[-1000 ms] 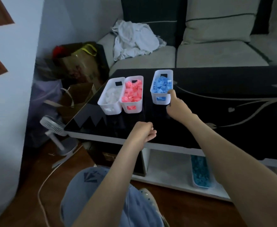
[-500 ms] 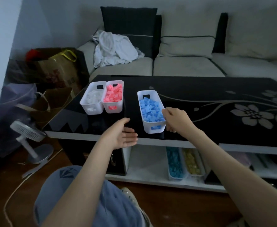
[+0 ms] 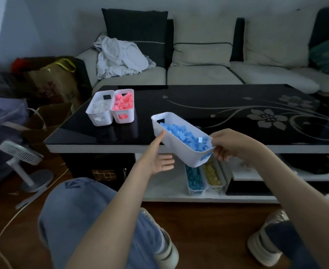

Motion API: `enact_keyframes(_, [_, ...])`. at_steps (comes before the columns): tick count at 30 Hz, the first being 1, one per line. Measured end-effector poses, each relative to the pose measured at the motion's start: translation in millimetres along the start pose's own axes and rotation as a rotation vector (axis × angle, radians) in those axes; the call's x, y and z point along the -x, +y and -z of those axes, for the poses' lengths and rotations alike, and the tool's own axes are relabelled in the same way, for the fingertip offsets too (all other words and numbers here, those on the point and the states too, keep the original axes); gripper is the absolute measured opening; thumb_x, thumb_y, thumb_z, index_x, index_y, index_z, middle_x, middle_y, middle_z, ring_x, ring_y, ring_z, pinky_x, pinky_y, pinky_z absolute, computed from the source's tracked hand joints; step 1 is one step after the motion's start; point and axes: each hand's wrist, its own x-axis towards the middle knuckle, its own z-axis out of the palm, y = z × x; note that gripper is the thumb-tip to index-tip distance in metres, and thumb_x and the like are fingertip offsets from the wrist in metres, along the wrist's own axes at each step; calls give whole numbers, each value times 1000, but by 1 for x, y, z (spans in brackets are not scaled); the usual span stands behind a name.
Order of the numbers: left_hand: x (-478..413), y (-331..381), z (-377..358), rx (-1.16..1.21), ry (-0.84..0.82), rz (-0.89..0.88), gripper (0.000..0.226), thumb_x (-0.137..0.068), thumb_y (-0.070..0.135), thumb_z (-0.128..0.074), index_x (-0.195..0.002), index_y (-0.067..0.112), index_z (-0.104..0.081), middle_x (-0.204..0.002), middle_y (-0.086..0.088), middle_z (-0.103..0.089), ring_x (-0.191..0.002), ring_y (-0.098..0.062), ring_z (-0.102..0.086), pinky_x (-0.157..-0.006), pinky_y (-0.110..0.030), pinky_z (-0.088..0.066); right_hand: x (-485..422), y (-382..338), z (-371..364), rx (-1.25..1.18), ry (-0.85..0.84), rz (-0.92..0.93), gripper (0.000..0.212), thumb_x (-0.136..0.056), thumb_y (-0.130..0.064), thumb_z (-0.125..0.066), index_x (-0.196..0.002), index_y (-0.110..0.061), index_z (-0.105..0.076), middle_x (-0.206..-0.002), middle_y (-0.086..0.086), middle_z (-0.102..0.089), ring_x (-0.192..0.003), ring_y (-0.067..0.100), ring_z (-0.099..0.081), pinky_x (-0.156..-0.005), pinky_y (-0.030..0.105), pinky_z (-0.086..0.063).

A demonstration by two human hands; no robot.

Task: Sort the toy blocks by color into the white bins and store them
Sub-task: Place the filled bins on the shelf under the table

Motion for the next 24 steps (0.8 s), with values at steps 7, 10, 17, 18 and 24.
enact_keyframes(7, [2,-41,17,236,449,-523,45,-86,35,-61,-120,9,-46,-114,-13,-63,-98,-25,-66,-82,-36,-54,22,20,11,43,-204,34,37,-88,3,-40,-104,-14,-68,-55,7,-55,-46,14,-50,-40,20,-40])
enact_keyframes(10, [2,-61,9,308,440,-498,43,-91,35,-49,-123,8,-53,-113,-14,-65,-99,-27,-65,-69,-31,-54,23,37,10,67,-240,5,33,-90,2,-41,-105,-13,-66,-57,7,-56,-50,15,-51,-41,20,-41])
enact_keyframes(17, [-11,-83,5,250,421,-355,40,-98,48,-34,-95,21,-63,-90,-4,-67,-88,-20,-63,-70,-29,-51,15,90,2,35,-307,-78,36,-94,-2,-40,-111,-26,-60,-76,10,-66,-60,14,-60,-56,24,-52])
enact_keyframes(18, [-16,-83,9,224,427,-312,41,-97,51,-35,-95,21,-62,-90,-5,-67,-88,-21,-64,-72,-30,-52,12,97,-2,34,-320,-86,35,-95,-3,-40,-114,-26,-59,-80,12,-66,-62,15,-61,-58,25,-53])
enact_keyframes(24, [-48,-94,27,72,486,-180,44,-92,55,-44,-111,18,-60,-103,-9,-68,-93,-23,-66,-79,-34,-56,-10,130,-26,-33,-332,-154,33,-97,-5,-40,-120,-23,-55,-80,11,-67,-64,18,-61,-59,27,-54])
